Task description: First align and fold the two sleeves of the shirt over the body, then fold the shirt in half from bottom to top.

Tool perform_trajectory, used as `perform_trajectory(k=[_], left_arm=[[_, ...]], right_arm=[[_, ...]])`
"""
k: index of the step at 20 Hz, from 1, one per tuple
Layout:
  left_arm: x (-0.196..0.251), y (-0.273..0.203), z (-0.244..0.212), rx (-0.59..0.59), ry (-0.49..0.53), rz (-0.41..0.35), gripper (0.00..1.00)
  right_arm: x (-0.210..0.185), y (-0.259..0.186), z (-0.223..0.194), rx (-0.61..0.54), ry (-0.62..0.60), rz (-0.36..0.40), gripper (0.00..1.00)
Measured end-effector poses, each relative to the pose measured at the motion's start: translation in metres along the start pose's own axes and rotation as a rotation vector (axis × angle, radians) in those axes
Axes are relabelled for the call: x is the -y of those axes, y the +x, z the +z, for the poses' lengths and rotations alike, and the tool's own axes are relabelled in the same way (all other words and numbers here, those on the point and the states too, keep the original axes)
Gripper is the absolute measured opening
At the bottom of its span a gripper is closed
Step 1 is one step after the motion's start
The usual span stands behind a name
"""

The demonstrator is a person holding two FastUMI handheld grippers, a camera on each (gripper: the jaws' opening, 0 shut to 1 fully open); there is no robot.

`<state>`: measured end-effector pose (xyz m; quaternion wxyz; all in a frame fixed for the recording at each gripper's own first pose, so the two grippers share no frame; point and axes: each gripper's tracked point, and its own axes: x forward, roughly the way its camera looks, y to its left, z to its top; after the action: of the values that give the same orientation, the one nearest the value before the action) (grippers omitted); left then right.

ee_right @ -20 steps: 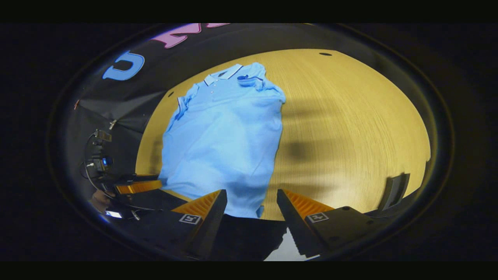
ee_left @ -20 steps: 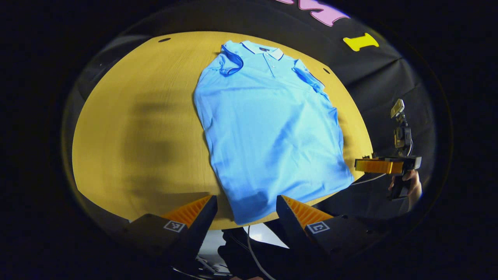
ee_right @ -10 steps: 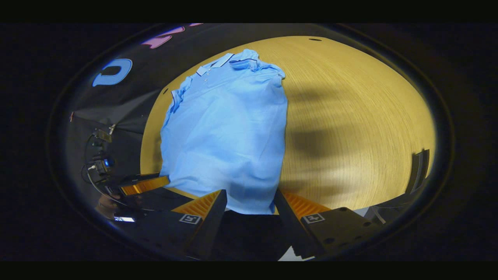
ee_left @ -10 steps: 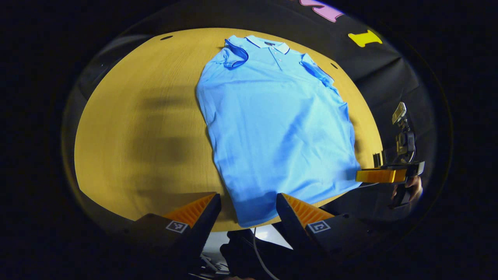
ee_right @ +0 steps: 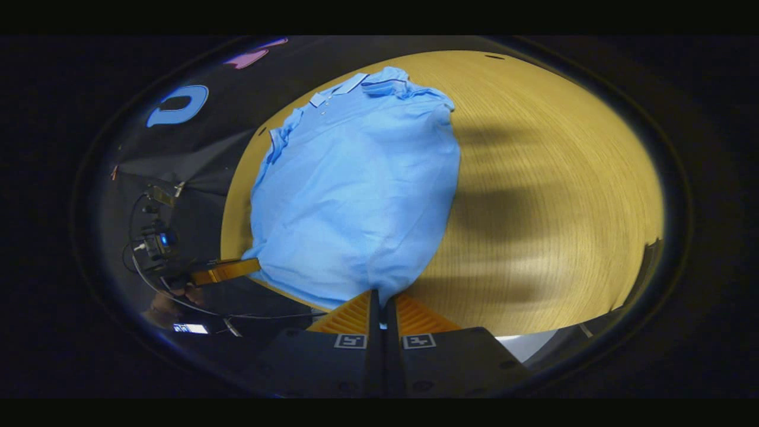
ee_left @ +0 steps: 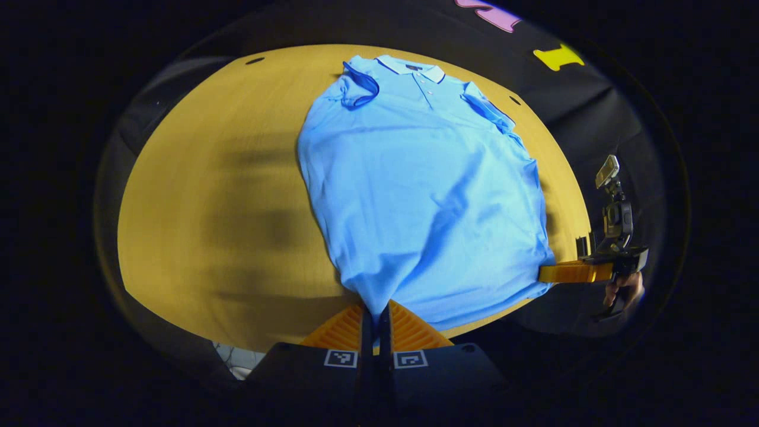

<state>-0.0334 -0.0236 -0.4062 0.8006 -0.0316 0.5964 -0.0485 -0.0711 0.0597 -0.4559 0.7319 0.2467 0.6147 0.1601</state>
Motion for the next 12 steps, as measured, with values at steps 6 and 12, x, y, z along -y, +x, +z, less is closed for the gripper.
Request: perform_trajectory(k=[6, 12], left_arm=[[0.012, -0.035, 0.064, 0.193, 0.037, -0.111, 0.08], [0.009, -0.056, 0.151, 0.3, 0.022, -0.145, 0.08]], right_arm=[[-0.04, -0.027, 0.067, 0.195, 0.053, 0.213, 0.13], [-0.074, -0.074, 0.169, 0.392, -0.058, 0.273, 0.06]])
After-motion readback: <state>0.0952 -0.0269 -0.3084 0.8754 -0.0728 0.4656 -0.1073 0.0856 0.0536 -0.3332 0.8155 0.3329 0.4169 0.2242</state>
